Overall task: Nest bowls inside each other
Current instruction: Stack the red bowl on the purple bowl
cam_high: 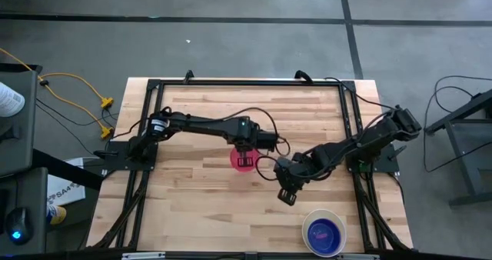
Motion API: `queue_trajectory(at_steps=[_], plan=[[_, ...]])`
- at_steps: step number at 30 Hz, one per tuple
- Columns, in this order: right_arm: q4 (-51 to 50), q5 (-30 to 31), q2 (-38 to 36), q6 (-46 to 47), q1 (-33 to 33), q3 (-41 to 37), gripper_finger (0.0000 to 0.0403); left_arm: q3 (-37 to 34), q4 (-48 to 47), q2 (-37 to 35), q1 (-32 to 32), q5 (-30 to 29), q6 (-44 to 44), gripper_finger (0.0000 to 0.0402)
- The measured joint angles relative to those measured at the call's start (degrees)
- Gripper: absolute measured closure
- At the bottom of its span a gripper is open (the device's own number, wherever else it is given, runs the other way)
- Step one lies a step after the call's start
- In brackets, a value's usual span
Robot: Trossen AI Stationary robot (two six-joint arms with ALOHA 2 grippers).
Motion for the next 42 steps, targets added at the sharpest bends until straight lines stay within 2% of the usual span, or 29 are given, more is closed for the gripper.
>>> queue_trajectory(at_steps=[8, 12, 16, 25, 29, 33, 42], plan=[[0.0, 6.2, 0.0, 6.3, 4.3, 0.0, 0.0348, 0.0, 1.3, -0.4, 3.8, -0.2, -1.4, 0.0401], [0.3, 8.4, 0.0, 7.1, 4.9, 0.0, 0.0348, 0.7, 2.4, -0.4, 5.3, 5.6, 1.5, 0.0401], [3.4, 8.0, 0.0, 7.1, 4.4, 0.0, 0.0348, 5.2, 1.7, -0.4, 5.8, 10.9, 2.9, 0.0401], [10.0, 8.6, 0.0, 2.8, 6.2, 0.0, 0.0348, 17.3, 1.5, -0.4, 5.6, 12.5, 0.6, 0.0401], [11.3, 12.7, 0.0, 9.3, 7.0, 0.0, 0.0348, 18.1, 0.3, -0.4, 5.6, 11.7, -3.7, 0.0401], [11.2, 16.3, 0.0, 17.3, 7.1, 0.0, 0.0348, 17.7, -2.2, -0.4, 5.6, 7.7, -8.9, 0.0401], [11.2, 23.7, 0.0, 29.2, 7.1, 0.0, 0.0348, 13.7, -5.0, -0.4, 5.5, 7.2, -14.8, 0.0401]])
